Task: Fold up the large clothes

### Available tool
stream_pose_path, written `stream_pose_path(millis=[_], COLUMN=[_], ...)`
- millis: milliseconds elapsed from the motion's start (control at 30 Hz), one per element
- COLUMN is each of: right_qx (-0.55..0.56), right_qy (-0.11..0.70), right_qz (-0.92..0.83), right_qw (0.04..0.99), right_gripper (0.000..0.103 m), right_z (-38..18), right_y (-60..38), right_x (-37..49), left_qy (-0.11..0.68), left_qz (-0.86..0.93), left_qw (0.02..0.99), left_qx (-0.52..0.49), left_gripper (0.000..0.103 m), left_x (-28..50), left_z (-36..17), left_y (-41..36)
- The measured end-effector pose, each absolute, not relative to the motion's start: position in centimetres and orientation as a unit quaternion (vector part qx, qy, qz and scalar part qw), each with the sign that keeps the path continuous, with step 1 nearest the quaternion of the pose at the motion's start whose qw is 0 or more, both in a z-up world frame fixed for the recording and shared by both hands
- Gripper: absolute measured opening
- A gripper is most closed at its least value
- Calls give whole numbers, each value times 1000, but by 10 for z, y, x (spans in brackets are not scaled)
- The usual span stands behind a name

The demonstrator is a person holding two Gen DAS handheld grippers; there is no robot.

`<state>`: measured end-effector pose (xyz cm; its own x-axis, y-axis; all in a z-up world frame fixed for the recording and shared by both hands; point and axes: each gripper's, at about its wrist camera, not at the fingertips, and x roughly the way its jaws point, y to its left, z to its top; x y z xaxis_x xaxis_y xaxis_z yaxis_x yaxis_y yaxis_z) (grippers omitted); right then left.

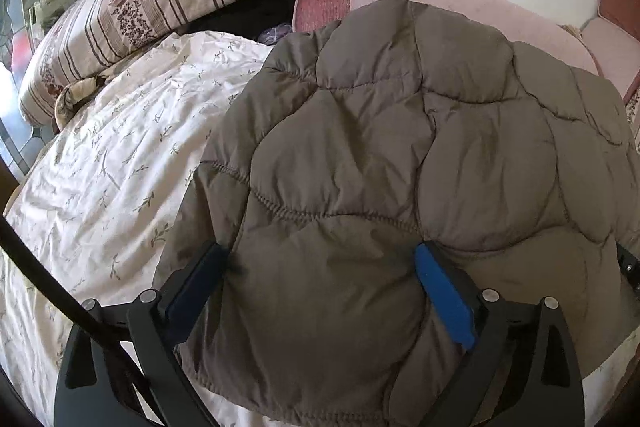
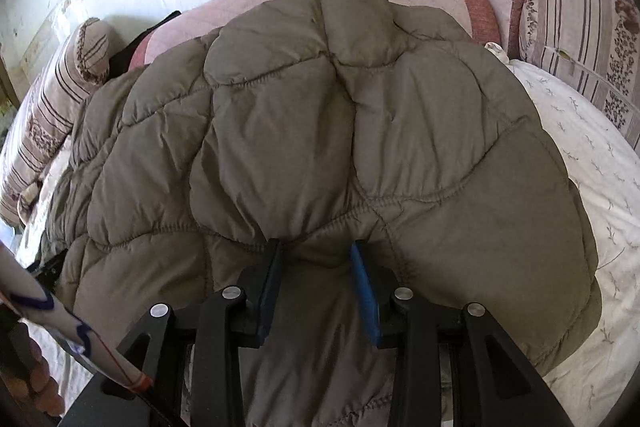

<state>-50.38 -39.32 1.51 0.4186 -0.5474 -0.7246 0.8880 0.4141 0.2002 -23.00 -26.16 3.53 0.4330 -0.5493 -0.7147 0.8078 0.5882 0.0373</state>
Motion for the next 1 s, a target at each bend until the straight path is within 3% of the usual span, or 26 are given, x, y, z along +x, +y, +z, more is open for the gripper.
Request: stream_pose_path(millis=[267, 500, 533, 600, 700, 1000], right_qx=[303, 324, 331, 350, 388, 355], right_qy=[285, 215, 215, 222, 223, 234], right_qz=[-452, -499, -517, -529, -524, -543], right_qw=[789, 774, 760, 741, 724, 724], right_gripper=[38, 38, 38, 26, 26, 26], right_z=[24, 52, 49, 40, 25, 34], right_y=[-391, -405, -411, -418, -427, -417], right_x=[-509, -555, -564, -572, -574, -565], left_qy=[340, 341, 340, 340, 337, 324], left_qz=[-412, -413, -413, -413, -412, -408], left_qw=[825, 824, 825, 825, 826, 832], left_qx=[186, 184, 185, 185, 186, 189], left_gripper=[98, 98, 98, 98, 98, 98], left_x=[-226, -225, -224, -225, -226, -233], left_z=[36, 37, 37, 36, 35, 34], left_y=[-261, -260, -260, -260, -260, -260])
